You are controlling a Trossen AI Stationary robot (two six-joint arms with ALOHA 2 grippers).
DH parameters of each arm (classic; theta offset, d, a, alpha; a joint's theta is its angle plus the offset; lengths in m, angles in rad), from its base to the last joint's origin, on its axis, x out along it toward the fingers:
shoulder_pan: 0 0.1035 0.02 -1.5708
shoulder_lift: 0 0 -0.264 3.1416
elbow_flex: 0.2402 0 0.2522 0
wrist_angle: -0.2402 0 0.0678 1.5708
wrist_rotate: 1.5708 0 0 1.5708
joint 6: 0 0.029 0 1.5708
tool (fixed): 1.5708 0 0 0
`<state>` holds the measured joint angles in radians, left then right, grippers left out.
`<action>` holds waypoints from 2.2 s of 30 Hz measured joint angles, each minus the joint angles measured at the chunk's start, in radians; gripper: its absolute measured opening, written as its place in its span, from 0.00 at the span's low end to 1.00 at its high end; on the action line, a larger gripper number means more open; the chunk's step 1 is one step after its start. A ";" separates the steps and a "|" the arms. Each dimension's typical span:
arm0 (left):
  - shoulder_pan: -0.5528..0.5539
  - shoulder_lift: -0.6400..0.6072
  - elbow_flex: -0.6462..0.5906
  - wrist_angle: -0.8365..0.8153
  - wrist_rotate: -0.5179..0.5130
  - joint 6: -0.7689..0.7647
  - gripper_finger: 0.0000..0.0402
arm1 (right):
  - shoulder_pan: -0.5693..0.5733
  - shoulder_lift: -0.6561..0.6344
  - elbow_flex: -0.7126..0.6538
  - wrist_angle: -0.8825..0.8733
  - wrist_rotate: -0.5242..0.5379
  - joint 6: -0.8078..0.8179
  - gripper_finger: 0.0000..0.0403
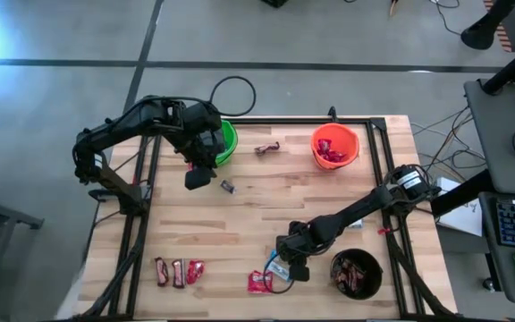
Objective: Sort candy
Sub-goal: Put the white candy into the green bucket
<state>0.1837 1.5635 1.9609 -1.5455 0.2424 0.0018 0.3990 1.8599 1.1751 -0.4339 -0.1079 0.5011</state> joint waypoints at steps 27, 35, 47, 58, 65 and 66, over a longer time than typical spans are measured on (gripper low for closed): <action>0.000 0.000 0.000 -0.003 0.000 0.008 0.32 | 0.000 -0.030 -0.004 -0.040 -0.016 0.014 0.06; 0.000 0.000 0.000 -0.003 0.000 0.007 0.32 | 0.000 -0.056 -0.006 -0.042 0.008 0.013 0.06; 0.000 0.000 0.000 -0.004 0.000 0.007 0.32 | -0.005 -0.058 -0.015 -0.032 0.005 0.014 0.07; 0.000 0.000 0.000 -0.004 0.000 0.007 0.32 | -0.049 -0.058 -0.023 -0.032 -0.050 0.053 0.15; 0.000 0.000 0.000 -0.004 0.000 0.007 0.32 | -0.048 -0.058 -0.023 -0.032 -0.054 0.052 0.29; 0.000 0.000 0.000 -0.004 0.000 0.007 0.32 | -0.048 -0.058 -0.023 -0.032 -0.053 0.051 0.30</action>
<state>0.1839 1.5639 1.9608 -1.5496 0.2424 0.0090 0.3508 1.8023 1.1522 -0.4660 -0.1614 0.5520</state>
